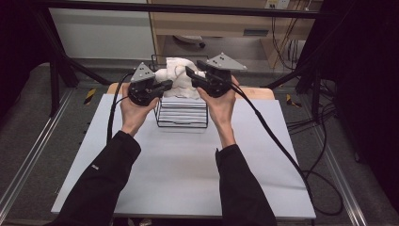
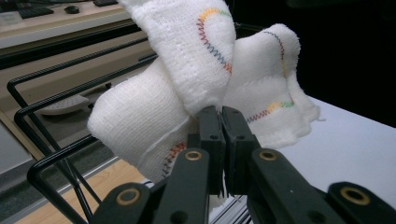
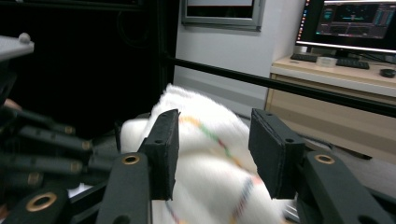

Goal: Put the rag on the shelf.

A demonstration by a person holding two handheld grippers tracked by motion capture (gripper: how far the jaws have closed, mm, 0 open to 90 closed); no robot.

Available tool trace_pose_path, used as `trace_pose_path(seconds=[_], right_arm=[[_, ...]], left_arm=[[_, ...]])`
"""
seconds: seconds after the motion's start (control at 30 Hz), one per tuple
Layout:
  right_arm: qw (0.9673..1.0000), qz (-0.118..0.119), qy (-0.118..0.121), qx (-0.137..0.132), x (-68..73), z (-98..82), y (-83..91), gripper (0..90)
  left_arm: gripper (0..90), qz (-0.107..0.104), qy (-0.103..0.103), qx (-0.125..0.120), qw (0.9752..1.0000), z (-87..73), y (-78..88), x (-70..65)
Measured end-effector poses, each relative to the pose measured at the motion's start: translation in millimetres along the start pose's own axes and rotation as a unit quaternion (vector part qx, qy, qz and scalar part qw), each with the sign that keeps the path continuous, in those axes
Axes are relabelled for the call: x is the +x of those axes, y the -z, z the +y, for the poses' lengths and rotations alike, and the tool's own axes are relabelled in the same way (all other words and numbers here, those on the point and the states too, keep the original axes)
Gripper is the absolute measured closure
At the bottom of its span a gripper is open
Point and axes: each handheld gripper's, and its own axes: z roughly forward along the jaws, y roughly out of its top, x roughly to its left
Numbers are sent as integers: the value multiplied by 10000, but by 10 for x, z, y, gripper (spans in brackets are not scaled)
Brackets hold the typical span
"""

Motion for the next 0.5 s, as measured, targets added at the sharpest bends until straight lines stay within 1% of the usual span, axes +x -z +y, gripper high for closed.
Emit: trace_pose_path(seconds=[0.1, 0.17, 0.2, 0.27, 0.33, 0.37, 0.43, 0.47, 0.5], right_arm=[[10000, 73, -10, 20, 38, 91, -174, 492], [9999, 58, 99, 113, 60, 133, -296, 473], [9998, 68, 125, 164, 66, 143, -353, 469], [9995, 123, 102, 262, 81, 152, -453, 483], [9991, 89, 122, 392, 87, 138, -524, 553], [9989, 94, 83, 454, 84, 125, -546, 621], [9979, 66, 161, 625, 86, 104, -543, 779], [9979, 62, 231, 609, 94, 100, -519, 834], [9980, 73, 236, 576, 103, 103, -485, 850]], left_arm=[[873, -15, -3, 5, 10000, -3, -1, 7], [873, -25, -1, 6, 10000, -4, -2, 10], [873, -29, -12, 12, 10000, -5, -4, 11], [873, -40, -23, 30, 10000, -11, -8, 17], [872, -58, 10, 32, 10000, -15, -9, 24], [871, -63, 20, 34, 10000, -15, -8, 26], [869, -68, 22, 39, 10000, -15, -2, 28], [865, -65, 31, 41, 10000, -13, -1, 30], [861, -65, 42, 40, 10000, -12, 0, 33]])
